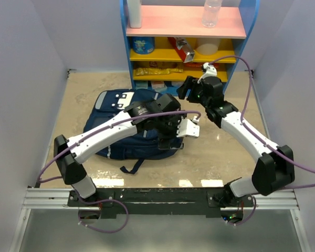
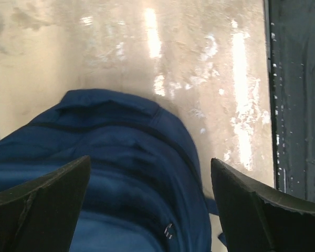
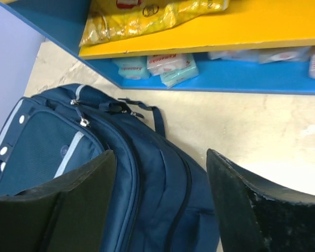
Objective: Pack the student bag
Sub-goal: Reset both arms
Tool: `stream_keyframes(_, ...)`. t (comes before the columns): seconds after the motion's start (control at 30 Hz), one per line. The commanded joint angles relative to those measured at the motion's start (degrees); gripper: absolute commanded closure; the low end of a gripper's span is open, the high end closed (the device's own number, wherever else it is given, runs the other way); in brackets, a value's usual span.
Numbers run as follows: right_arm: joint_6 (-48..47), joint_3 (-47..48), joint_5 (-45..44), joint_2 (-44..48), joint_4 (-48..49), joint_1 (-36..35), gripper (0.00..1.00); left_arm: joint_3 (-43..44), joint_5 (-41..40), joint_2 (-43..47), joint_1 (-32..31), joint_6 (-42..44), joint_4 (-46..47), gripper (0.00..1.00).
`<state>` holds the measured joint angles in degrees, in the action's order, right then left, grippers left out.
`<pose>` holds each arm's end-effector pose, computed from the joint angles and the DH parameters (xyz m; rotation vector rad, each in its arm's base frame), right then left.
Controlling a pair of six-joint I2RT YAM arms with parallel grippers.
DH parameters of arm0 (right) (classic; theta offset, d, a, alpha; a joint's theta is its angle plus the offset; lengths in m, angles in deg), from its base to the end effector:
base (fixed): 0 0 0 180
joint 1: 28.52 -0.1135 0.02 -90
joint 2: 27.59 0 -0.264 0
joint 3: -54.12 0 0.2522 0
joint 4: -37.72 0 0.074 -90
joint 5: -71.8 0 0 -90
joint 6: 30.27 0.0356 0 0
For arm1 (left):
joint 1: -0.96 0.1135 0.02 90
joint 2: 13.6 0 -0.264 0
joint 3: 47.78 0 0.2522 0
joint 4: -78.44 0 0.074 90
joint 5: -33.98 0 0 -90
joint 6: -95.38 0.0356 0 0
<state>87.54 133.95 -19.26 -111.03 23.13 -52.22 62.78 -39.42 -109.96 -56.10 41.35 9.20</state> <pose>0.3168 0.1383 0.3257 0.0822 1.9309 0.5918 0.1849 -0.3040 0.3491 1.9288 1.6681 -0.5122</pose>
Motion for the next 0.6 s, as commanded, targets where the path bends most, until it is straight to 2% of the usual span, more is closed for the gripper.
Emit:
stream_keyframes(0.0, -1.3, -1.1, -2.7, 5.2, -3.9, 0.1, 0.25, 3.1, -5.5, 7.2, 3.6, -5.6, 2.7, 0.00)
stream_keyframes(0.03, -1.9, -1.6, -1.3, 7.0, -4.4, 0.1, 0.23, 2.8, -7.9, 9.5, 4.4, -7.4, 4.2, 0.00)
stream_keyframes(0.07, -2.1, -2.2, -0.3, 8.0, -4.5, 0.1, 0.17, 2.4, -9.6, 10.7, 5.5, -8.9, 6.0, 0.00)
stream_keyframes(0.13, -1.6, -5.5, 1.0, 10.6, -2.9, 0.1, 0.13, -0.2, -9.0, 14.2, 10.0, -12.1, 7.7, 0.00)
stream_keyframes(0.17, -1.6, -6.4, 1.0, 12.4, -2.3, 0.1, 0.02, -0.8, -6.3, 15.0, 13.3, -13.0, 8.3, 0.00)
stream_keyframes(0.33, -3.2, -5.7, 2.6, 13.3, -9.7, 0.1, 0.01, -6.4, -4.8, 20.1, 20.5, -15.3, 10.8, 0.00)
stream_keyframes(0.57, -4.1, -11.3, 2.6, 19.3, -10.2, 0.1, 0.01, -16.3, 1.5, 26.6, 37.5, -16.6, 16.9, 0.00)
